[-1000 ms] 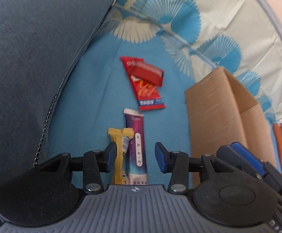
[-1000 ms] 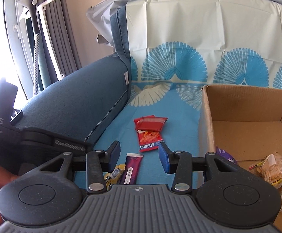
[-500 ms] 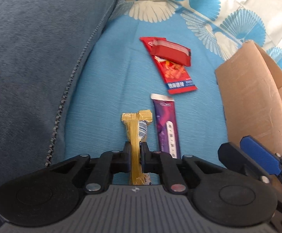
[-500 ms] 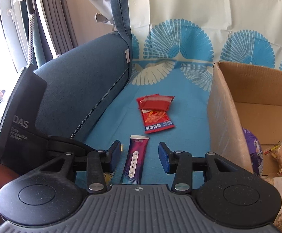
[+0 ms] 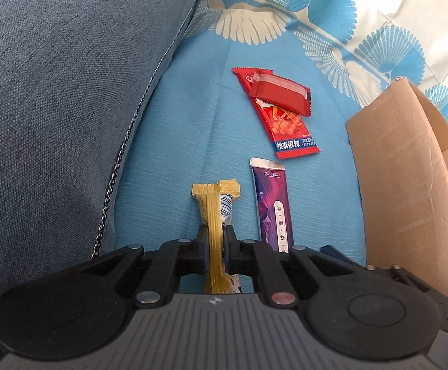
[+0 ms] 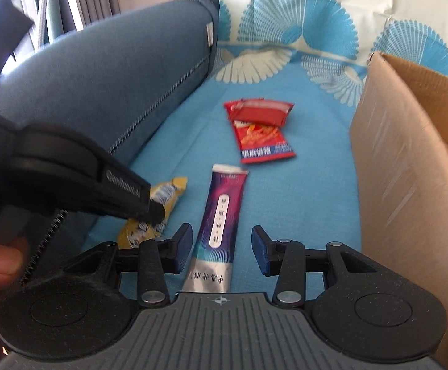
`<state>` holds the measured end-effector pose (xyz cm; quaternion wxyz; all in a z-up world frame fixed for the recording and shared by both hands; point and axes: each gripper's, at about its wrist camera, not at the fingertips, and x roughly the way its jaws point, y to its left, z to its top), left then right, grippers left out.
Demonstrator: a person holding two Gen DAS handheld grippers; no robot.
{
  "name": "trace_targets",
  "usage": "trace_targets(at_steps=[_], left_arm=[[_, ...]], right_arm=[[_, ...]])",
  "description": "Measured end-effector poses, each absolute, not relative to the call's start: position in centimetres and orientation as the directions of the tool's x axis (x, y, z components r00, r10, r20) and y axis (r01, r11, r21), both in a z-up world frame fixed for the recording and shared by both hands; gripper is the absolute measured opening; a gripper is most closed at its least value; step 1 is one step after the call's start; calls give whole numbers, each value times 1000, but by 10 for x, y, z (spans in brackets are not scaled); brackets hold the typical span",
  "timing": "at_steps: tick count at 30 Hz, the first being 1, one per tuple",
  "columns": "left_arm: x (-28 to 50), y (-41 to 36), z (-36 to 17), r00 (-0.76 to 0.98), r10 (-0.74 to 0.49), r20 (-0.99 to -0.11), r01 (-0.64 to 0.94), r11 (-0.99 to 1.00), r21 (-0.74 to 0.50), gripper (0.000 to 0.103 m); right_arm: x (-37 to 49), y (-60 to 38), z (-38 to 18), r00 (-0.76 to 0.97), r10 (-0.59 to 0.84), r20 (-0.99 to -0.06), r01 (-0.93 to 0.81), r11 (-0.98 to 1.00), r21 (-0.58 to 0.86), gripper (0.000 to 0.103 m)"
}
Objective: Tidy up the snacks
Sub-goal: 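Close the left gripper on the yellow snack while the right grasps the purple tube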
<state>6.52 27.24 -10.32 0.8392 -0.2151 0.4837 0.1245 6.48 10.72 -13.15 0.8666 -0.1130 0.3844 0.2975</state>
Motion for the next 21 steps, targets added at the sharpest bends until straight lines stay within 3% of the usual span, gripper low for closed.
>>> trace_targets(at_steps=[8, 13, 21], left_arm=[[62, 272, -101, 507, -13, -862, -410, 876, -255, 9], [62, 272, -100, 509, -13, -861, -409, 876, -256, 9], [61, 270, -99, 502, -12, -865, -395, 886, -242, 10]], right_arm=[[61, 118, -150, 497, 380, -780, -628, 778, -21, 45], [57, 115, -150, 500, 389, -774, -650, 759, -39, 28], [50, 98, -134, 502, 383, -775, -655, 753, -53, 22]])
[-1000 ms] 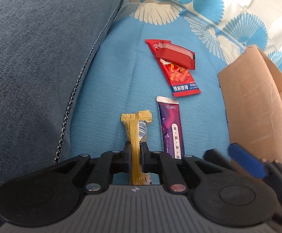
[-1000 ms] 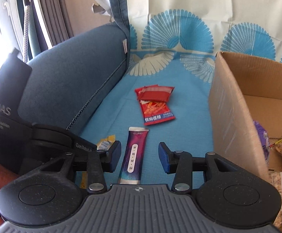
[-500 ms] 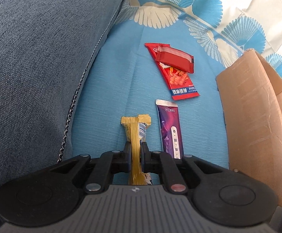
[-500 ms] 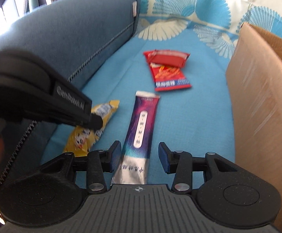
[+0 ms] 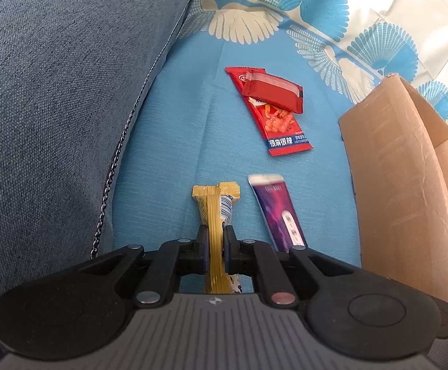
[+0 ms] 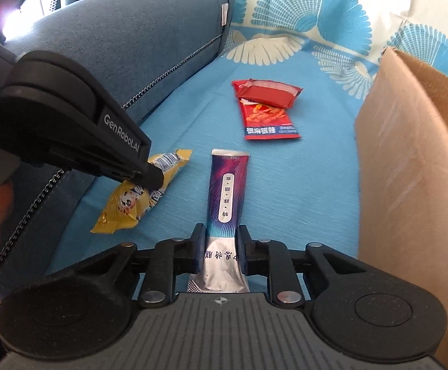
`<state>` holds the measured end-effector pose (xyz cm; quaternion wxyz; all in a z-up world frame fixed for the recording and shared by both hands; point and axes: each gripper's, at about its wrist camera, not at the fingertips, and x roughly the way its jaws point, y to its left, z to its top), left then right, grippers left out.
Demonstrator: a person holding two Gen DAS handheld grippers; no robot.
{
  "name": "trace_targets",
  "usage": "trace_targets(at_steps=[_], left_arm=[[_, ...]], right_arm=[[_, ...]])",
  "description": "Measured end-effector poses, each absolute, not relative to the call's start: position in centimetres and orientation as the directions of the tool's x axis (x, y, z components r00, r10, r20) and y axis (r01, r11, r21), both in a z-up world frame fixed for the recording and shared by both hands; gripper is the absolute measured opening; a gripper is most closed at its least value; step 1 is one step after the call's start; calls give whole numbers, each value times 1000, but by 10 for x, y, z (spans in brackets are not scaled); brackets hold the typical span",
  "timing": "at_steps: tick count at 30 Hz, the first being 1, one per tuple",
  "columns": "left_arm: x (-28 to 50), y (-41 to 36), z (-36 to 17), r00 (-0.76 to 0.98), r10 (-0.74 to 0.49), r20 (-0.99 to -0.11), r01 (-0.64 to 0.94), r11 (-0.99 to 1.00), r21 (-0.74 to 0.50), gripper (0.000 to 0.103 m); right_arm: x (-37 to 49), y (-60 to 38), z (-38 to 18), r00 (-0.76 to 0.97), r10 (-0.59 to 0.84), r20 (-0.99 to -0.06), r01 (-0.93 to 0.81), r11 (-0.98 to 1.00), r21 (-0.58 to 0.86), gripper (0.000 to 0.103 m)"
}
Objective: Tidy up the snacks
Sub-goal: 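Close the left gripper on the yellow snack while the right grasps the purple tube, then lift and carry the yellow snack and purple tube over the box with both grippers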
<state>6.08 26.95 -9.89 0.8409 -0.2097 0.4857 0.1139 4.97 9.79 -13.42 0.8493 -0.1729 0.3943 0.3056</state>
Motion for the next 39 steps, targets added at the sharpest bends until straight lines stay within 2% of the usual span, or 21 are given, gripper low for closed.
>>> trace_targets(at_steps=[5, 12, 16, 18, 22, 28, 30, 37, 39], left_arm=[[59, 268, -99, 495, -33, -868, -381, 890, -251, 10], [65, 261, -102, 477, -26, -879, -370, 901, -227, 12], [69, 257, -105, 464, -20, -886, -364, 907, -212, 16], [70, 255, -106, 458, -15, -889, -362, 910, -202, 20], [74, 254, -109, 443, -9, -897, -361, 914, -188, 20], [76, 251, -111, 434, -6, -901, -351, 920, -175, 20], [77, 250, -112, 433, -4, -901, -349, 921, -172, 20], [77, 248, -112, 434, -3, -901, -340, 926, -166, 20], [76, 248, -112, 433, -3, -901, -339, 926, -166, 20]], right_arm=[[44, 88, -136, 423, 332, -843, -674, 738, -48, 24], [49, 84, -129, 433, 394, -811, -678, 735, -5, 34], [49, 89, -136, 433, 385, -815, -674, 739, -9, 37], [52, 93, -138, 436, 378, -817, -669, 743, -12, 39], [57, 98, -142, 443, 364, -819, -655, 755, -18, 43], [59, 101, -144, 453, 362, -814, -656, 754, -30, 44], [58, 101, -144, 455, 362, -813, -661, 749, -37, 43], [55, 99, -141, 458, 379, -804, -680, 732, -42, 22], [55, 98, -138, 462, 389, -797, -676, 736, -33, 21]])
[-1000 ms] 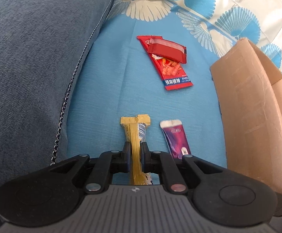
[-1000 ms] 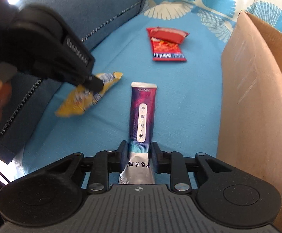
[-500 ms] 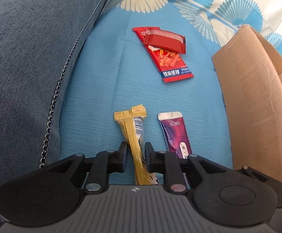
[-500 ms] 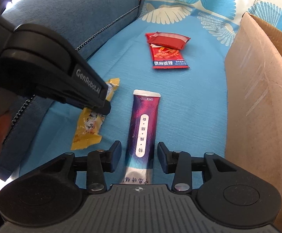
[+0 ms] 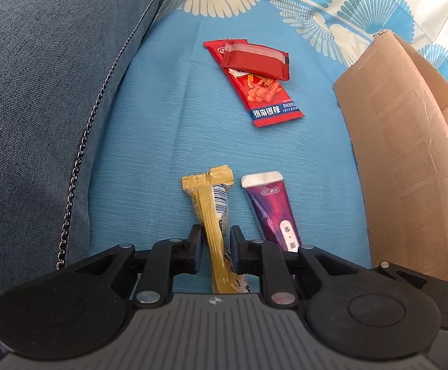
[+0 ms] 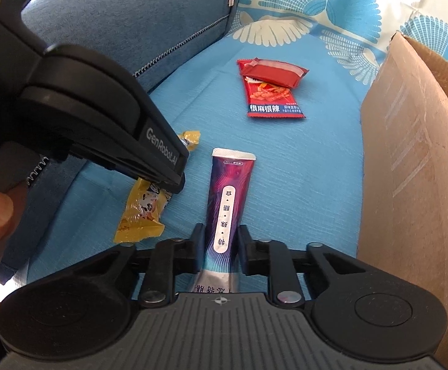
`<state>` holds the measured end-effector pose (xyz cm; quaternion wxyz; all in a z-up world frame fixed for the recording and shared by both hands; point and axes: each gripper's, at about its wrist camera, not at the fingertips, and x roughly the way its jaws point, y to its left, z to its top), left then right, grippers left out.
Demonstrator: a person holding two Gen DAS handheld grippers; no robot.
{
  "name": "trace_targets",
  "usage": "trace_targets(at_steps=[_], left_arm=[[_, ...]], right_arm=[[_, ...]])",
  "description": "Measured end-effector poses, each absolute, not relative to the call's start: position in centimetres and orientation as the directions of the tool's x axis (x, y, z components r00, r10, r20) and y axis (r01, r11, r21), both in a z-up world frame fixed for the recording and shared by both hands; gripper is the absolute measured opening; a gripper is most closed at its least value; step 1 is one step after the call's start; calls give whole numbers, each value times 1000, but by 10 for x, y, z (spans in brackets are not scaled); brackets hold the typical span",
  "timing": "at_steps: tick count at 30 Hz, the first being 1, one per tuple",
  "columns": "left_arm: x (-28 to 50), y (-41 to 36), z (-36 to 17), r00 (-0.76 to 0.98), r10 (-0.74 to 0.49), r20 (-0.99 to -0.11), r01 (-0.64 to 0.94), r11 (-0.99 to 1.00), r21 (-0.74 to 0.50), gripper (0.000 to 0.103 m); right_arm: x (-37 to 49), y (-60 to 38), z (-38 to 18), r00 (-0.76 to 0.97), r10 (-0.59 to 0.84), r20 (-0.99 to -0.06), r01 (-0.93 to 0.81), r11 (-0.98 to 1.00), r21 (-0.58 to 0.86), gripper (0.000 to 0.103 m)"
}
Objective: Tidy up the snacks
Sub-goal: 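Lift and carry the yellow snack and purple tube over the box with both grippers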
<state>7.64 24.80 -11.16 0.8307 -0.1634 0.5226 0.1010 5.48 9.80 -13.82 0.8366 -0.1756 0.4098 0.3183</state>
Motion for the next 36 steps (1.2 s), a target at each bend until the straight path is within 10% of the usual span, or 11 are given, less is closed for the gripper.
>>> trace_targets(at_steps=[36], left_arm=[[58, 240, -46, 658, 95, -747, -349, 917, -191, 10]], right_arm=[[40, 70, -87, 589, 505, -630, -656, 755, -8, 21]])
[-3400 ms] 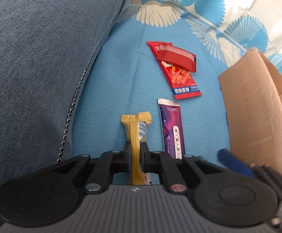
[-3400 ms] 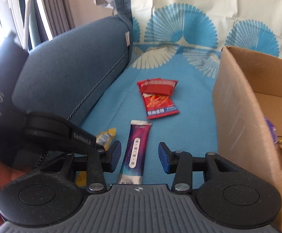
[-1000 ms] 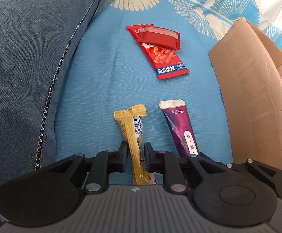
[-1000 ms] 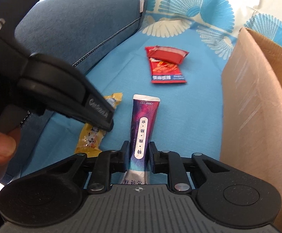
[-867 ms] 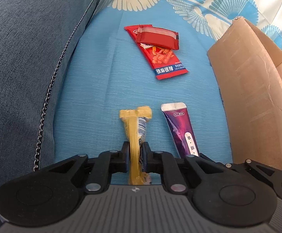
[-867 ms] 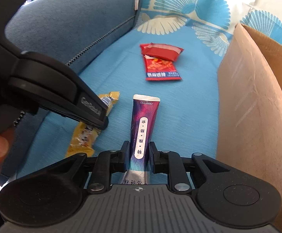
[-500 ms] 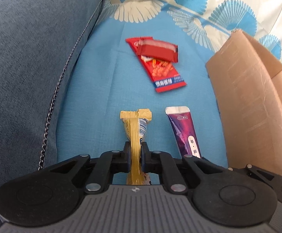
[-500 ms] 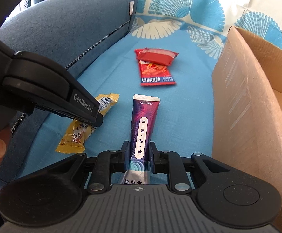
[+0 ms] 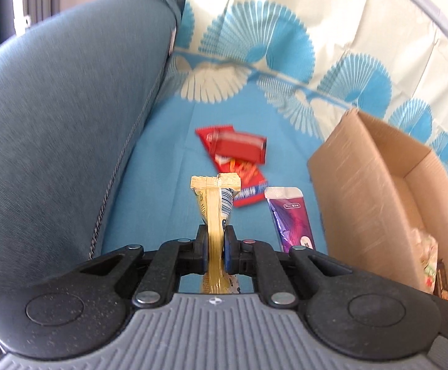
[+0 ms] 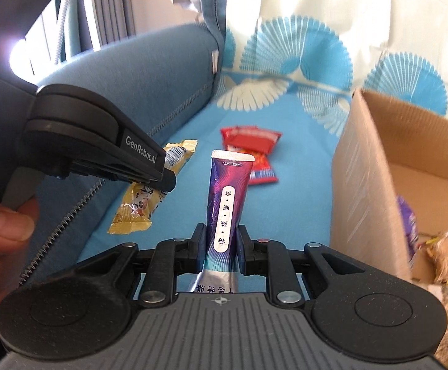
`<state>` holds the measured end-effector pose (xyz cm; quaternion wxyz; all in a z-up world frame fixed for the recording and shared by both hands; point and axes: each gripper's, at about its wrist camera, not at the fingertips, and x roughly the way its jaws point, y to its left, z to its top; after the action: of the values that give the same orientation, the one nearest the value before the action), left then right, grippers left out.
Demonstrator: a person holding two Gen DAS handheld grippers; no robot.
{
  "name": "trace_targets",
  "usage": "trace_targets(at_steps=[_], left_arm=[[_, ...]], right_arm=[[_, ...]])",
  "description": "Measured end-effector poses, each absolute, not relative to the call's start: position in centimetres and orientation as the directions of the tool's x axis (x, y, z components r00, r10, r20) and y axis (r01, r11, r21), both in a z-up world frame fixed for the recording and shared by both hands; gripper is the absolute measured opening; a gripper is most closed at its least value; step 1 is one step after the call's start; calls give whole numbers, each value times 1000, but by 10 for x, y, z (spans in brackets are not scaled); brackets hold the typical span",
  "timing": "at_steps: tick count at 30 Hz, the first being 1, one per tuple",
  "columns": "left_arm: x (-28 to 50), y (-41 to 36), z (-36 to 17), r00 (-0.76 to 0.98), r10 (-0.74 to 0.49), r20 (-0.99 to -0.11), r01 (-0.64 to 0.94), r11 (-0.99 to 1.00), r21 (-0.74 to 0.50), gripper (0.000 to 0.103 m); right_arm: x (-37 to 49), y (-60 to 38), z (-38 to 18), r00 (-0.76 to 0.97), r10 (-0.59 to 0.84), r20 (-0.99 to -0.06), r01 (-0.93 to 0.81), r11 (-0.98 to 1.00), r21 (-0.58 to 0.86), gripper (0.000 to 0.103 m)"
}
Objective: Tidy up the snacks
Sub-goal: 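Lift and carry the yellow snack and purple tube over the box with both grippers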
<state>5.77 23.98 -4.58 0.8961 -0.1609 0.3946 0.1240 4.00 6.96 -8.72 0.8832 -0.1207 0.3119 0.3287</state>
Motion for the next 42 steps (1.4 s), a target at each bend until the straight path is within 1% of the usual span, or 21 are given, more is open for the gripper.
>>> trace_targets(at_steps=[6, 12, 17, 24, 32, 42], left_arm=[[48, 228, -21, 714, 142, -685, -346, 923, -170, 10], [41, 209, 0, 749, 190, -635, -333, 936, -113, 10], [42, 193, 10, 771, 197, -606, -317, 943, -96, 10], [48, 158, 18, 816, 190, -546, -257, 965, -48, 10], [53, 118, 27, 883, 120, -454, -169, 983, -68, 10], [65, 69, 27, 916, -5, -402, -39, 994, -101, 10]], right_arm=[[32, 52, -68, 622, 552, -556, -668, 744, -10, 21], [32, 29, -50, 649, 568, -507, -660, 751, -3, 21], [38, 7, -36, 672, 574, -467, -648, 762, 4, 21], [44, -29, -17, 707, 570, -418, -620, 785, 21, 21], [60, -75, -3, 759, 532, -376, -561, 827, 38, 21], [80, -129, -2, 819, 437, -372, -440, 894, 81, 21]])
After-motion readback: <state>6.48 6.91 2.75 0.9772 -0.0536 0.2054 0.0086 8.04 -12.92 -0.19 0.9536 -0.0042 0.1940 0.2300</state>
